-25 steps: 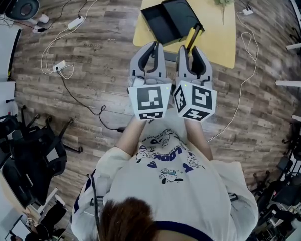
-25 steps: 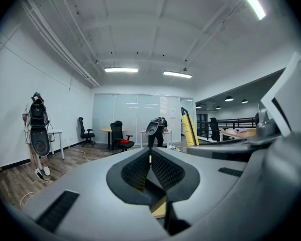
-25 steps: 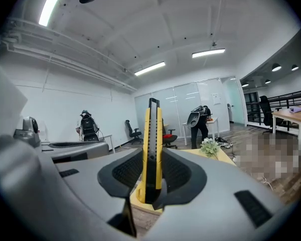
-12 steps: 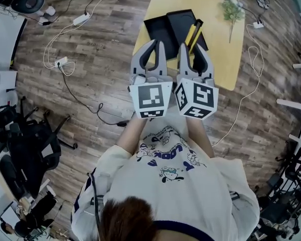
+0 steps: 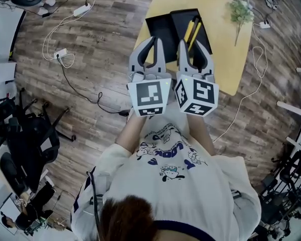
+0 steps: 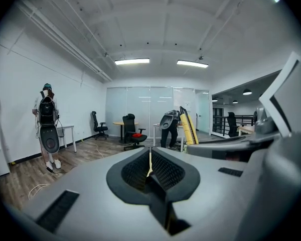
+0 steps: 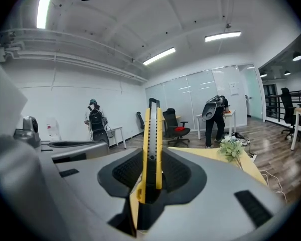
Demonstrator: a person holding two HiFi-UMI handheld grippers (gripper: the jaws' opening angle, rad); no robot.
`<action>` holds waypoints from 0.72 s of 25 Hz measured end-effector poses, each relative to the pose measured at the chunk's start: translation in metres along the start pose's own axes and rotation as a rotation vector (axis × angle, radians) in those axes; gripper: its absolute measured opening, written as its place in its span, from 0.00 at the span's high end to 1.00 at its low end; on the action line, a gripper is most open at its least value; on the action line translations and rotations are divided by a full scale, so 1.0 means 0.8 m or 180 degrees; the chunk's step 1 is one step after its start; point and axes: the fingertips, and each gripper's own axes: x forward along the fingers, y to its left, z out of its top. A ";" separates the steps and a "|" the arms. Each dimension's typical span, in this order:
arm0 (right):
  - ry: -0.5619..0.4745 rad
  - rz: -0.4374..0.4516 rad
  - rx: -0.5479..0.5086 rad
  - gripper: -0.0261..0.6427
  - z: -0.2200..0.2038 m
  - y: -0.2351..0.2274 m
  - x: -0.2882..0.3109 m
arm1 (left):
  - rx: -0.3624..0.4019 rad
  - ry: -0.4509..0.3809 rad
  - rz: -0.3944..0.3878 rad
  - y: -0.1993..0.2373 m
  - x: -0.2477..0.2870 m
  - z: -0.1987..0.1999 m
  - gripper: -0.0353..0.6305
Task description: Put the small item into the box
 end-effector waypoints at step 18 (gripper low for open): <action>0.0609 0.0045 0.0009 0.77 -0.057 -0.005 0.095 | -0.0131 0.0500 -0.0001 0.045 0.079 -0.059 0.91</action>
